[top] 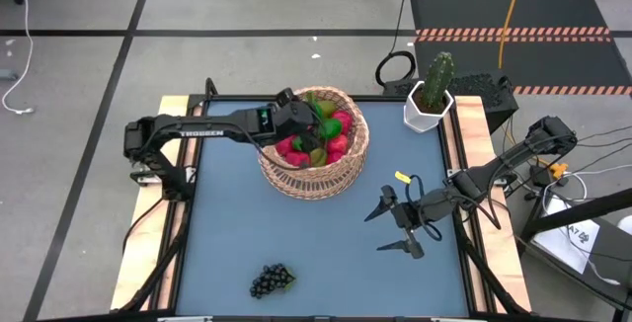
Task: Build produce basket
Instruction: Put the lime into the basket, then put the grapes into the basket
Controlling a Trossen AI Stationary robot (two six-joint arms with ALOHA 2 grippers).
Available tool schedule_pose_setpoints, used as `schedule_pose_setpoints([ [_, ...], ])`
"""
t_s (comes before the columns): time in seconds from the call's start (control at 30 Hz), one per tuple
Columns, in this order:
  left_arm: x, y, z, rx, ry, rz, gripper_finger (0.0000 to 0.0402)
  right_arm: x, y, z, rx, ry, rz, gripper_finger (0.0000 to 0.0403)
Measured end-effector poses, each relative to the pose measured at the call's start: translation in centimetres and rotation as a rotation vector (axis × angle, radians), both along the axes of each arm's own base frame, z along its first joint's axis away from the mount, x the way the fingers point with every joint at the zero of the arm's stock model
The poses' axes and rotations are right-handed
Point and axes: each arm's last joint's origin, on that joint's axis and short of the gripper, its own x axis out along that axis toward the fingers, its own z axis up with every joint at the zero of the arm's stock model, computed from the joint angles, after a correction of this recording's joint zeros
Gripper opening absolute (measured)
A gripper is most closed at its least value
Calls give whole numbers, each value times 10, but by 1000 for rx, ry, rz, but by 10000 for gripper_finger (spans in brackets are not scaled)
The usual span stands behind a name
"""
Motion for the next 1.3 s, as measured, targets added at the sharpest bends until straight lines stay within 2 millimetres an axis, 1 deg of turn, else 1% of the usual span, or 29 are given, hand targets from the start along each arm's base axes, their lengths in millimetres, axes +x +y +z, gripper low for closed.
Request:
schedule_pose_setpoints([
  [0.13, 0, 1, -4, -14, 14, 9, 308, 0, 0, 0, -1, 0, 1, 357],
  [0.23, -1, -1, -5, -76, -2, 5, 308, -1, 0, -1, -8, 12, 1, 357],
  [0.37, -2, -7, -2, -186, -25, -92, 308, -1, -1, -2, -16, 23, 2, 357],
  [0.5, -1, -9, -5, -273, -21, -187, 308, -1, 0, -2, -22, 15, 6, 357],
  [0.57, 0, -11, -6, -301, -26, -223, 308, -1, 0, -2, -26, 13, 8, 357],
  [0.73, 1, -11, -7, -319, -24, -244, 311, -1, 0, -2, -27, 12, 9, 357],
  [0.83, 0, -10, -7, -318, -20, -246, 328, -1, 0, -2, -27, 12, 9, 357],
  [1.03, 1, -12, -7, -356, -23, -281, 389, -1, 0, -2, -27, 12, 9, 357],
  [1.1, 1, -13, -7, -358, -24, -284, 396, -1, 0, -2, -27, 12, 9, 357],
  [1.23, 0, -18, -4, -367, -40, -284, 379, -1, 0, -2, -27, 12, 9, 357],
  [1.3, -5, -22, 5, -363, -68, -289, 367, -1, 0, -2, -27, 12, 9, 357],
])
